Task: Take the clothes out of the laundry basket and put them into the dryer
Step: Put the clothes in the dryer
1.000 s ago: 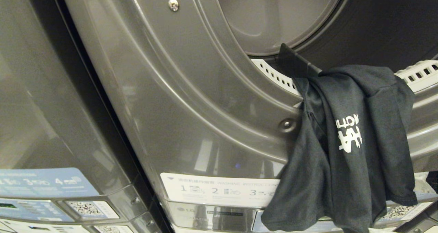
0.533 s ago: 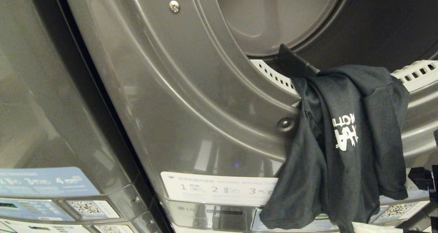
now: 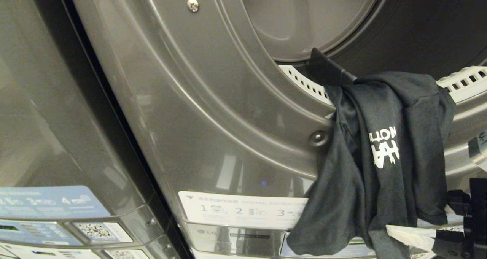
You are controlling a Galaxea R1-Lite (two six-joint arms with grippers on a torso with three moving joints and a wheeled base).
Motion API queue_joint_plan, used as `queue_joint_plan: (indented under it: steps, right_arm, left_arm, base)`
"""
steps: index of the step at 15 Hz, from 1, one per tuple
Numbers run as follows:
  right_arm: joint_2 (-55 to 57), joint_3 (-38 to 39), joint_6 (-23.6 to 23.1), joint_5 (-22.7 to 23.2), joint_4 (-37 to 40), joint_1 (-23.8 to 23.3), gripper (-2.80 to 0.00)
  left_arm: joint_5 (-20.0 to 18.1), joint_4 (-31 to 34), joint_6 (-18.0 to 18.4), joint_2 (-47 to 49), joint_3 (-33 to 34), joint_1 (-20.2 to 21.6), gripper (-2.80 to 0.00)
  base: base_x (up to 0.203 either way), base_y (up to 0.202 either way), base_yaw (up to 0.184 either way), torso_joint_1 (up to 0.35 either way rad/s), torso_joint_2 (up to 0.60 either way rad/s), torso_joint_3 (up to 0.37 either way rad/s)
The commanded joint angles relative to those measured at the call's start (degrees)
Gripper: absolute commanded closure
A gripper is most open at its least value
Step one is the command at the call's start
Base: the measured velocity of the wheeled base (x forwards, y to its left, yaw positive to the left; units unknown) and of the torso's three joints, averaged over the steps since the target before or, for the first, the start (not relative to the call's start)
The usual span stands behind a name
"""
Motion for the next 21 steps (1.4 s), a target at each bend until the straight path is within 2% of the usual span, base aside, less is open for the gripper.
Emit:
queue_joint_plan:
  steps: [1,9,14,17,21]
  right_arm:
    - [0.23,0.05,0.02,0.27,0.51,0.07,0.0]
    - [-1.51,1.46,-0.24,0.71,0.51,0.25,0.0]
    - [-0.68,-3.23,0.25,1.57,-5.43,0.53,0.0]
    - [-0.55,-6.68,0.12,3.54,-5.82,0.6,0.0]
    - [-0.43,-7.1,-0.06,4.99,-6.36,0.86,0.0]
  left_arm:
    - [0.01,-0.02,-0.01,-0.11,0.01,0.0,0.0]
    - [0.01,-0.02,-0.01,-0.11,0.01,0.0,0.0]
    - [0.01,-0.02,-0.01,-0.11,0.01,0.0,0.0]
    - [0.01,-0.02,-0.01,-0.11,0.01,0.0,0.0]
    - [0.01,-0.02,-0.01,-0.11,0.02,0.0,0.0]
  base:
    - [0.0,0.0,0.0,0.0,0.0,0.0]
    - [0.0,0.0,0.0,0.0,0.0,0.0]
    - [0.0,0.0,0.0,0.0,0.0,0.0]
    - [0.0,0.0,0.0,0.0,0.0,0.0]
    - [0.0,0.0,0.0,0.0,0.0,0.0]
